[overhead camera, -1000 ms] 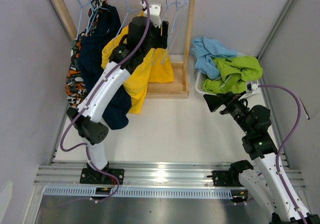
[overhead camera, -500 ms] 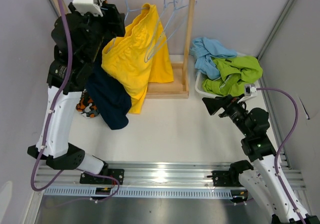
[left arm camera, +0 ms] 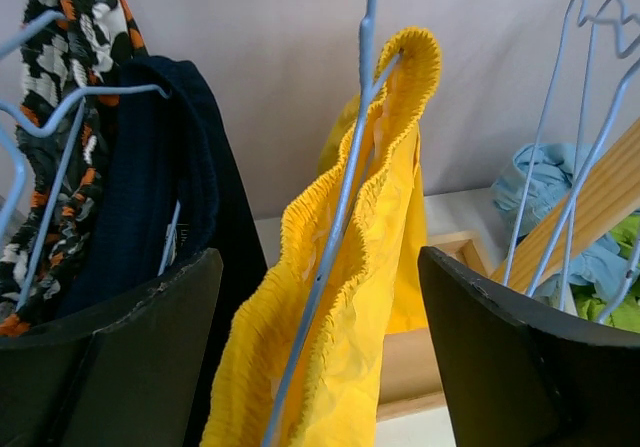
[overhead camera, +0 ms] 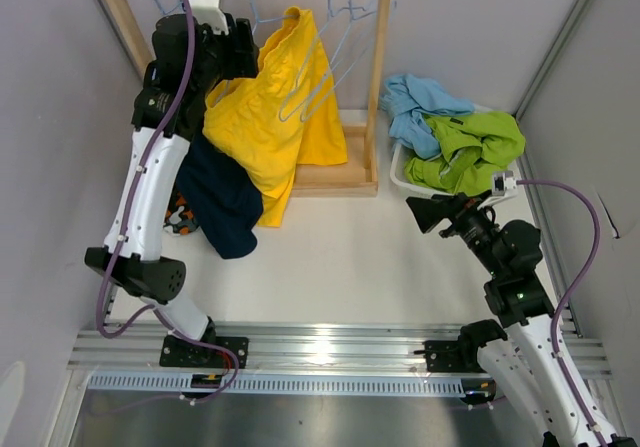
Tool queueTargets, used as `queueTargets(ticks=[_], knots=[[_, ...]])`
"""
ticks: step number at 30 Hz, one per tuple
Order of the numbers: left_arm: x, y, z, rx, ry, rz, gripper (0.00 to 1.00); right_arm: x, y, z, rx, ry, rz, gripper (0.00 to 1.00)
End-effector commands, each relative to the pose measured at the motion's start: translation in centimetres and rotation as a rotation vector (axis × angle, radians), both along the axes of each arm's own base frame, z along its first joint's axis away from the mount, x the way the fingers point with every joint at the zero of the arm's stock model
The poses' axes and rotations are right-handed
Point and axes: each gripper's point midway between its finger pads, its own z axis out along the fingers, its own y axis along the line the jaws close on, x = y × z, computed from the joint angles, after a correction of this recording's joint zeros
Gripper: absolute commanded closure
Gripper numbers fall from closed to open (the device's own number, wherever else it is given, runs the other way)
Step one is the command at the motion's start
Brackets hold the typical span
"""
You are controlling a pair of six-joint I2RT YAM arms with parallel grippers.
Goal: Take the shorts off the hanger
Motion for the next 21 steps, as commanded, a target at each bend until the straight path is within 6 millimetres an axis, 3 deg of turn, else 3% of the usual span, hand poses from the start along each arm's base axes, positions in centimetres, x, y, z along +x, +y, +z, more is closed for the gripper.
queueTargets(ticks=[1, 5, 11, 12, 14, 15, 20, 21], knots=[[0.1, 0.0, 2.3, -0.049, -0.052, -0.037, 0.15, -0.1, 0.0, 0.0, 0.002, -0.004, 0.002, 0.01], [1.1, -0.6, 1.1, -0.057, -0.023, -0.064, 0.17, 0.1, -0.1, -0.4, -0.011, 0.004, -0.005, 0.00], [2.4, -1.4, -1.0, -0.062, 0.023, -0.089, 0.30, 0.4, -0.1, -1.1, -0.014, 0.017, -0.008, 0.01], [2.5, -1.4, -1.1, -0.060, 0.024, -0.089, 0.39, 0.5, -0.1, -1.2, -0.014, 0.017, -0.008, 0.00], [2.9, -1.5, -1.5, -0.059, 0.032, -0.092, 0.49, 0.6, 0.0, -1.4, -0.016, 0.023, -0.008, 0.00], [3.0, -1.5, -1.6, -0.058, 0.033, -0.089, 0.62, 0.6, 0.0, -1.4, -0.017, 0.023, -0.008, 0.01], [3.2, -1.3, -1.5, -0.059, 0.033, -0.079, 1.00, 0.8, 0.0, -1.6, -0.017, 0.026, -0.009, 0.01], [3.1, -1.3, -1.5, -0.059, 0.033, -0.079, 1.00, 0.8, 0.0, -1.6, -0.018, 0.026, -0.008, 0.01]])
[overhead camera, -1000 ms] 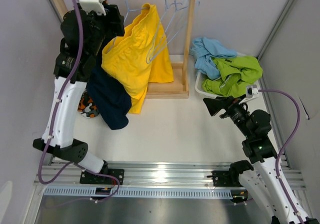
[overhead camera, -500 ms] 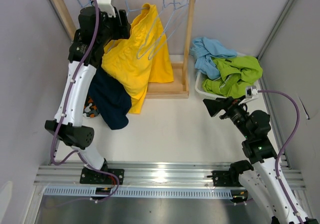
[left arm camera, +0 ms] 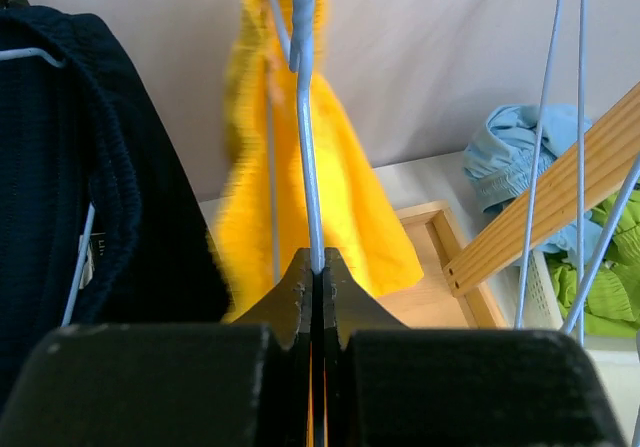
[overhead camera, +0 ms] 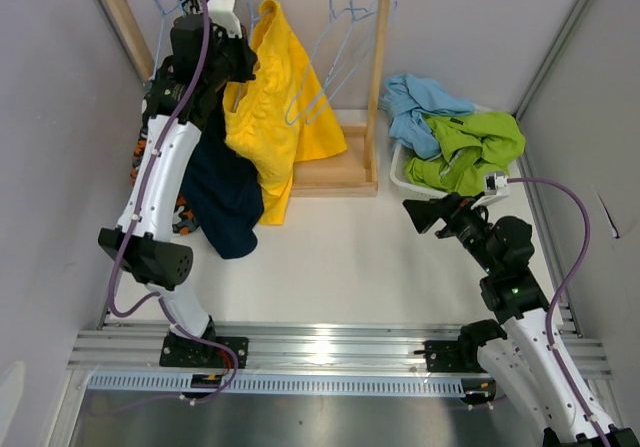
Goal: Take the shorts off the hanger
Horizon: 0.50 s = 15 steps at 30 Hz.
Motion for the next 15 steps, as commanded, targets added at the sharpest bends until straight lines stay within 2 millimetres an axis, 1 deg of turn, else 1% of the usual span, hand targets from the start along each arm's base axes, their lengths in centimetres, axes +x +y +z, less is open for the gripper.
queueTargets(ticks=[1, 3, 6, 7, 8, 10, 12, 13, 15], knots=[[-0.2, 0.7, 3.0, -0.025, -0.074, 0.020, 1.00, 0.2, -0.1, 0.7, 0.002, -0.033, -0.007, 0.01], [-0.6, 0.7, 3.4, -0.028, -0.081, 0.013, 1.00, 0.2, -0.1, 0.7, 0.002, -0.035, -0.002, 0.01], [-1.2, 0.8, 4.8, -0.036, -0.108, 0.010, 1.00, 0.1, -0.1, 0.9, 0.004, -0.038, -0.002, 0.01], [-1.4, 0.8, 4.9, -0.038, -0.107, 0.010, 1.00, 0.0, -0.1, 0.9, 0.006, -0.039, -0.001, 0.01], [-1.8, 0.8, 6.2, -0.046, -0.133, 0.007, 1.00, 0.0, -0.1, 0.9, 0.008, -0.038, -0.001, 0.00], [-2.0, 0.9, 6.6, -0.050, -0.139, 0.010, 1.00, -0.1, 0.0, 1.1, 0.013, -0.042, 0.002, 0.01], [-2.6, 1.0, 8.5, -0.061, -0.180, 0.006, 1.00, -0.2, 0.0, 1.3, 0.017, -0.045, 0.004, 0.01], [-2.7, 1.0, 8.6, -0.063, -0.181, 0.004, 1.00, -0.3, 0.0, 1.4, 0.018, -0.048, 0.007, 0.00], [-3.4, 1.0, 10.4, -0.076, -0.222, -0.002, 1.00, -0.4, 0.0, 1.5, 0.017, -0.050, 0.007, 0.01]])
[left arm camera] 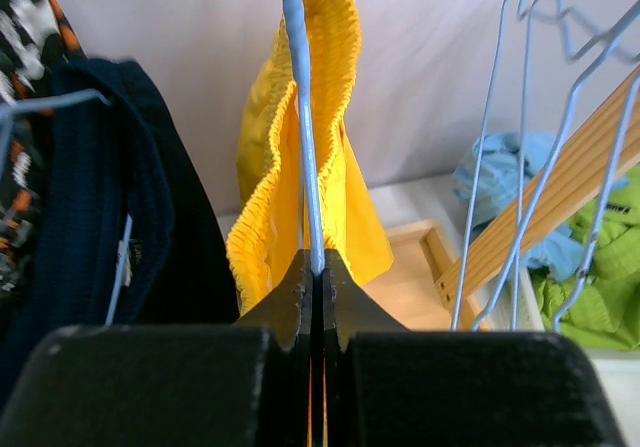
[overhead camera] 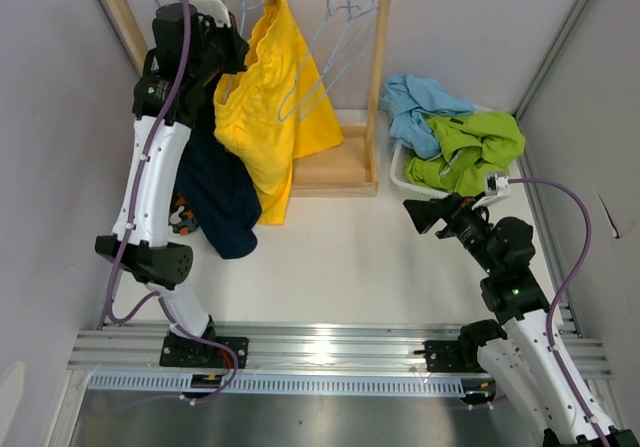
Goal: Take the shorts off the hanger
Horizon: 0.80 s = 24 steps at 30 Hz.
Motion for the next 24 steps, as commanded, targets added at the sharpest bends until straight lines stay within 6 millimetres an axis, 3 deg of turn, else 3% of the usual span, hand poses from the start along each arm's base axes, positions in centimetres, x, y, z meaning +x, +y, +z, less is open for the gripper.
queueTargets(ticks=[1, 5, 6, 8, 10, 12, 14, 15, 16, 17, 22, 24], knots=[[-2.2, 0.4, 8.0, -0.073, -0.206, -0.011, 1.00, -0.4, 0.0, 1.5, 0.016, -0.046, 0.006, 0.00], [-3.4, 0.3, 8.5, -0.083, -0.205, -0.032, 1.00, -0.6, -0.2, 1.7, 0.014, -0.049, 0.002, 0.00], [-3.5, 0.0, 7.5, -0.075, -0.173, -0.042, 1.00, -0.7, -0.2, 1.8, 0.015, -0.052, 0.003, 0.00], [-5.1, 0.0, 7.8, -0.071, -0.174, -0.064, 1.00, -0.8, -0.2, 2.3, 0.014, -0.066, 0.002, 0.00], [-5.9, -0.4, 5.2, -0.044, -0.097, -0.087, 1.00, -0.9, -0.3, 2.3, 0.004, -0.056, 0.000, 0.01], [-8.3, -0.3, 4.3, -0.023, -0.059, -0.101, 1.00, -1.1, -0.2, 2.8, -0.002, -0.068, 0.009, 0.01], [-9.7, -0.4, 1.4, 0.025, 0.002, -0.086, 1.00, -1.0, -0.1, 3.5, -0.011, -0.076, 0.016, 0.00], [-12.4, 0.1, 2.9, 0.021, -0.044, -0.083, 1.00, -1.1, 0.1, 3.8, -0.015, -0.081, 0.033, 0.01], [-13.7, -0.2, 2.8, 0.023, -0.047, -0.095, 1.00, -1.2, 0.3, 4.1, -0.019, -0.083, 0.045, 0.00], [-14.3, -0.1, 1.1, 0.033, -0.006, -0.090, 1.00, -1.3, 0.4, 4.9, -0.022, -0.104, 0.056, 0.01], [-21.5, 0.7, 0.1, -0.003, 0.034, -0.151, 1.00, -1.9, 1.6, 7.0, -0.038, -0.145, 0.140, 0.01], [-23.9, -0.6, -1.2, -0.023, 0.081, -0.256, 1.00, -2.6, 2.1, 8.2, -0.039, -0.174, 0.184, 0.01]])
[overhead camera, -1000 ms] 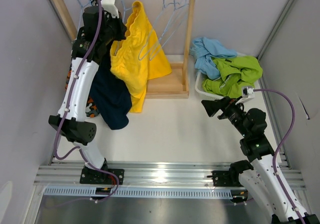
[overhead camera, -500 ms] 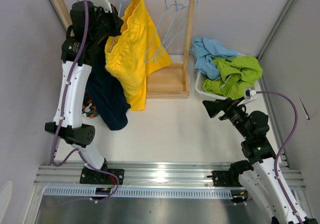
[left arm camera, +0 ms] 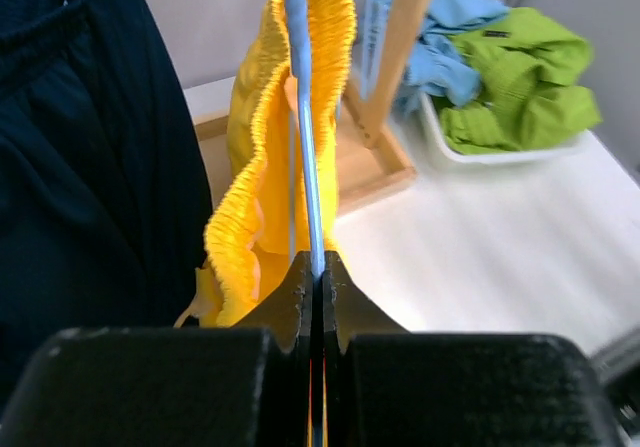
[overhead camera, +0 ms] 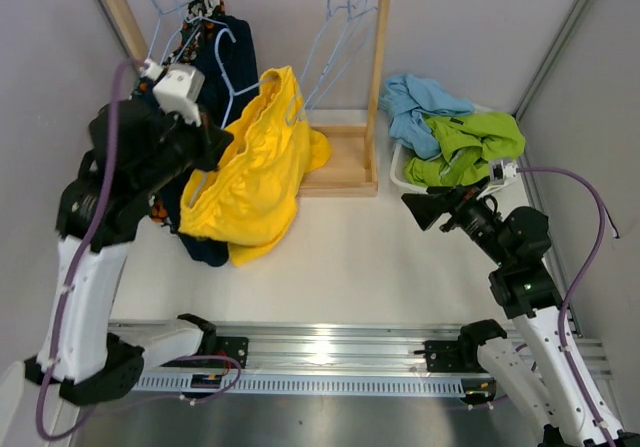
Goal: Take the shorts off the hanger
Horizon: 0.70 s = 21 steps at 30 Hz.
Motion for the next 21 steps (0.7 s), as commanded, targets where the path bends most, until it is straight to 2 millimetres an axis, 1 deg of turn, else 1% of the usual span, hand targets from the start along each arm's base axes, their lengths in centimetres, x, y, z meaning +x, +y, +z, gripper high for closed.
queueTargets(ticks=[1, 3, 4, 5, 6, 7, 8, 10, 11, 12, 13, 14, 15, 16, 17, 18, 20, 21], knots=[[-5.4, -0.9, 1.1, -0.080, -0.015, -0.129, 1.00, -1.5, 1.1, 3.5, -0.014, -0.100, 0.100, 0.01], [-7.4, -1.5, -0.1, -0.087, 0.035, -0.189, 1.00, -2.1, 1.7, 4.4, -0.014, -0.119, 0.151, 0.01], [-8.4, -2.0, -0.2, -0.099, 0.050, -0.231, 1.00, -2.3, 2.0, 4.5, -0.013, -0.120, 0.169, 0.01], [-9.7, -1.9, 0.1, -0.113, 0.031, -0.256, 1.00, -2.4, 2.2, 4.6, -0.010, -0.121, 0.185, 0.01], [-10.4, -2.4, -0.6, -0.113, 0.048, -0.293, 1.00, -2.9, 2.5, 4.9, -0.009, -0.128, 0.215, 0.01], [-11.5, -2.9, -0.4, -0.128, 0.043, -0.348, 1.00, -3.1, 3.0, 5.1, -0.006, -0.132, 0.242, 0.01], [-12.4, -3.0, -0.4, -0.138, 0.032, -0.376, 1.00, -3.3, 3.3, 5.4, -0.001, -0.141, 0.263, 0.01], [-13.9, -3.8, -0.5, -0.157, 0.037, -0.459, 1.00, -4.2, 4.6, 6.5, 0.001, -0.190, 0.341, 0.00], [-14.3, -4.1, -0.7, -0.163, 0.044, -0.479, 1.00, -4.3, 5.1, 6.7, -0.003, -0.198, 0.363, 0.01], [-14.8, -4.2, -0.2, -0.178, 0.028, -0.499, 1.00, -4.5, 5.5, 6.9, -0.009, -0.207, 0.382, 0.01], [-15.6, -4.5, 0.1, -0.197, 0.033, -0.535, 1.00, -4.8, 5.8, 7.7, -0.025, -0.239, 0.396, 0.00], [-16.1, -4.6, 0.6, -0.209, 0.023, -0.555, 1.00, -4.9, 6.8, 7.6, -0.033, -0.232, 0.431, 0.00], [-16.8, -4.8, 1.0, -0.230, 0.021, -0.577, 1.00, -4.8, 7.3, 7.6, -0.040, -0.230, 0.435, 0.01], [-17.7, -4.7, 2.2, -0.247, -0.005, -0.605, 1.00, -5.0, 7.6, 8.4, -0.042, -0.249, 0.442, 0.01], [-18.2, -4.8, 2.7, -0.258, -0.020, -0.621, 1.00, -4.9, 8.4, 8.1, -0.053, -0.246, 0.456, 0.01], [-19.0, -4.6, 3.4, -0.268, -0.046, -0.641, 1.00, -4.9, 8.8, 8.1, -0.057, -0.243, 0.460, 0.01], [-19.4, -4.6, 4.1, -0.278, -0.066, -0.657, 1.00, -4.6, 9.3, 8.3, -0.061, -0.249, 0.458, 0.01], [-19.5, -4.6, 4.2, -0.280, -0.068, -0.660, 1.00, -4.7, 9.9, 8.2, -0.061, -0.247, 0.471, 0.01]])
